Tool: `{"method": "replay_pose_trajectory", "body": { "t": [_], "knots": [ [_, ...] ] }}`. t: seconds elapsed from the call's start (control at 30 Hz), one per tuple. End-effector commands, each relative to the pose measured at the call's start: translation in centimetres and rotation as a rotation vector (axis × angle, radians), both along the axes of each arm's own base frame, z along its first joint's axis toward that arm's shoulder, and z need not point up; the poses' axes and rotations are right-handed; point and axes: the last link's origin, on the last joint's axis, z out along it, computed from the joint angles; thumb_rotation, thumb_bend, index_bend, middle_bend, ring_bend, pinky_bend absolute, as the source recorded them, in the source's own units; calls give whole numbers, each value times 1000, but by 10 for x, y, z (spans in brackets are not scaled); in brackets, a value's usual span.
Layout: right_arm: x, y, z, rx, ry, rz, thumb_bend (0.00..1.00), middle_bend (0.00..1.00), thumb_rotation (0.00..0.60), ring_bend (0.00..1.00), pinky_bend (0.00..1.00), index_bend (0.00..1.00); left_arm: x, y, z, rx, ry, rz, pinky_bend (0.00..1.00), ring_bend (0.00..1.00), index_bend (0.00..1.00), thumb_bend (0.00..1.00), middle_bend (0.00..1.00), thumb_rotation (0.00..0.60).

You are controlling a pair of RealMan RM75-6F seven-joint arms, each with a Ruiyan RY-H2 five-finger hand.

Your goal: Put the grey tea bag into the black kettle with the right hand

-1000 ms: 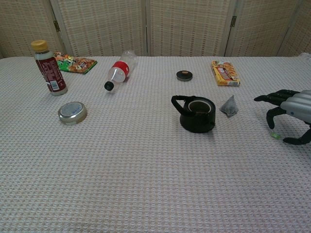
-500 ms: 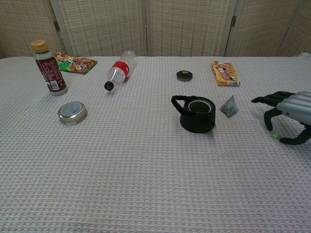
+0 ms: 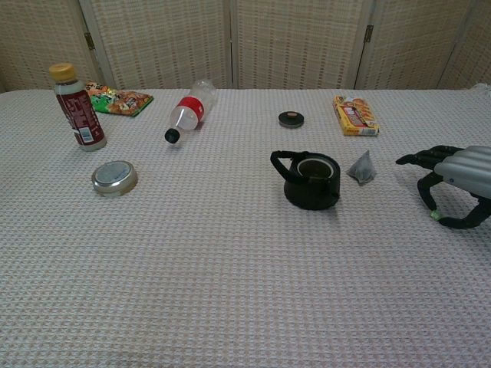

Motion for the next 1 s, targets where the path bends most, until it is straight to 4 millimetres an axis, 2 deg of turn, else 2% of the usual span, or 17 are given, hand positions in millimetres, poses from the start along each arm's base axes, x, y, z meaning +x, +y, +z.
{"method": "replay_pose_trajectory", "body": {
  "t": [0.03,0.23,0.43,0.7,1.0],
  "knots": [
    [1,0,2,-10,-14,2,230,38,600,0,0,572,0,0,0,0,0,0,159,0,0,189,0,600],
    [7,0,13,-43,-55,18,230,40,600,0,0,574,0,-1,1,3,0,-3,159,0,0,189,0,600],
    [23,1,34,-101,-122,62,230,41,600,0,0,574,2,-3,1,7,2,-11,159,0,0,189,0,600],
    [66,0,76,-171,-212,124,230,48,600,0,0,575,5,-5,1,5,3,-20,159,0,0,188,0,600],
    [108,1,98,-224,-241,174,227,50,600,0,0,574,5,-7,2,0,-3,-22,159,0,0,189,0,600]
  ]
}}
